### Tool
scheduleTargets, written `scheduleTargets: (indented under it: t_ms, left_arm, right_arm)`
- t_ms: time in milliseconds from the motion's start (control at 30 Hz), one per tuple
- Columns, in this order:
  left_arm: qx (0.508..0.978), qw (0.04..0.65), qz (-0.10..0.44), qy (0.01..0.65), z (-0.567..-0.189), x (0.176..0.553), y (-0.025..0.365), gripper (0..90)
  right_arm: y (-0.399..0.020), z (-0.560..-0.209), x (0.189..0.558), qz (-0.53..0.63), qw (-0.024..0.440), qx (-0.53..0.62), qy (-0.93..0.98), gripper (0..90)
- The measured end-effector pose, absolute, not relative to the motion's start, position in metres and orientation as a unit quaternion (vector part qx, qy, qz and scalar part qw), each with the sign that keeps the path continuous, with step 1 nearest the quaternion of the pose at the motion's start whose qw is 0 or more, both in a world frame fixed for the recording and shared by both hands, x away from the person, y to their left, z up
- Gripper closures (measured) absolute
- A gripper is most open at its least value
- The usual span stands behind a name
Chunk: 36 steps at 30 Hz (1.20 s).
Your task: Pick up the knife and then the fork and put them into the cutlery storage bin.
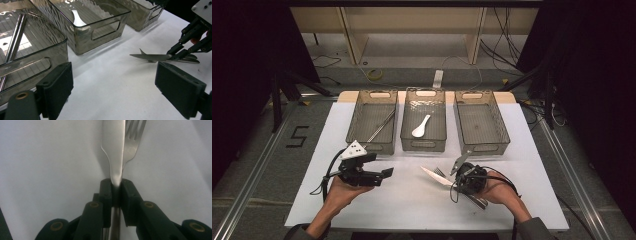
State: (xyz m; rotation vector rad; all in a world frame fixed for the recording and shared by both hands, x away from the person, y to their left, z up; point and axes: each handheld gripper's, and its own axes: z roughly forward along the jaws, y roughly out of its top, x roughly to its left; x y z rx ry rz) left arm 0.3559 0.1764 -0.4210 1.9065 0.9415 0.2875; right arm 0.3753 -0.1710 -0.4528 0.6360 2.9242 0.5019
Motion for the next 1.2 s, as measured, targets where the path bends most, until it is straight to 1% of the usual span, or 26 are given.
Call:
scheduleTargets:
  t_ms: [67,267,633,967,1200]
  left_arm:
    - [0.78,0.478,0.118,0.385,-0.421,0.356,0.176,14.4]
    - [0.777,0.481,0.122,0.387,-0.42,0.356,0.177,14.4]
    - [0.768,0.493,0.128,0.388,-0.419,0.356,0.18,14.5]
    - [0.762,0.504,0.132,0.384,-0.418,0.355,0.182,14.5]
    - [0.761,0.504,0.142,0.384,-0.417,0.354,0.183,14.5]
  right_arm:
    - [-0.172,-0.451,0.375,0.165,0.052,0.206,0.963,80.8]
    - [-0.173,-0.445,0.373,0.179,0.073,0.195,0.962,80.9]
    - [-0.183,-0.426,0.374,0.212,0.092,0.203,0.952,81.0]
    - [-0.19,-0.409,0.387,0.238,0.105,0.219,0.94,81.0]
    - [-0.196,-0.394,0.394,0.26,0.126,0.231,0.929,81.0]
